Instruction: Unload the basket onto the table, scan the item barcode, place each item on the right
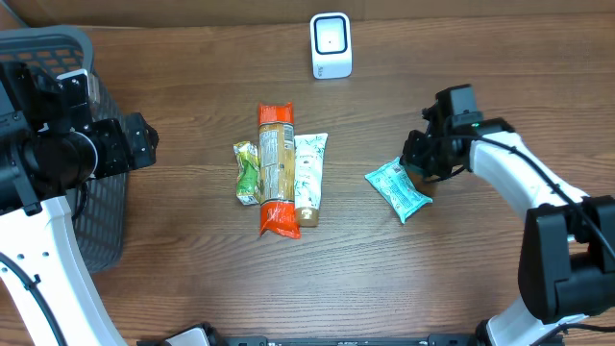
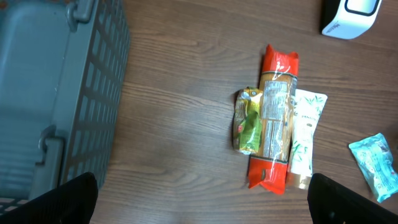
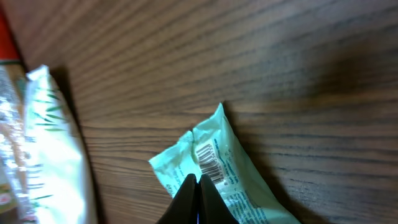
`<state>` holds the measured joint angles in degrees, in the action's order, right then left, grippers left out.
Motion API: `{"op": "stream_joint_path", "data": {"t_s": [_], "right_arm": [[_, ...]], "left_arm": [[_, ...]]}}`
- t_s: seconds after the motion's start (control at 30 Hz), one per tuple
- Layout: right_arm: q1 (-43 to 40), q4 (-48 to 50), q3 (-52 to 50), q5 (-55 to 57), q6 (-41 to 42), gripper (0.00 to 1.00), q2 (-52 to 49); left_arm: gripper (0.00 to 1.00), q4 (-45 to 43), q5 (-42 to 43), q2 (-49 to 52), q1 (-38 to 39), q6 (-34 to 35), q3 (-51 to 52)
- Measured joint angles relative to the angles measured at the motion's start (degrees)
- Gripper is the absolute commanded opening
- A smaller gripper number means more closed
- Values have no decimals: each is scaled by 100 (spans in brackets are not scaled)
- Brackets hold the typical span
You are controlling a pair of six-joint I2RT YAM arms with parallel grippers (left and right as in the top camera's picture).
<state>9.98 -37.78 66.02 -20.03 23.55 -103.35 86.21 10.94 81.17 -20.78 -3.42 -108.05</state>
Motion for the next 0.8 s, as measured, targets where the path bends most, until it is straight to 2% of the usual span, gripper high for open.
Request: {"op": "stream_joint_path", "data": {"t_s": [0.2,0.43,0.5,0.6,0.8], "right_arm": [[407,87,-282,684,225,4,0],[435,282,-358,1036,431,4,-33],[435,299,-358,1051,509,16,-74],[437,365,-356,1010,564,43,-116],[442,369,-295,940,640,71,-114]], "left_arm": [[100,0,2,0,0,0,0],[99,0,2,0,0,0,0],[100,0,2,0,0,0,0],[99,0,2,0,0,0,0],[99,0,2,0,0,0,0]]}}
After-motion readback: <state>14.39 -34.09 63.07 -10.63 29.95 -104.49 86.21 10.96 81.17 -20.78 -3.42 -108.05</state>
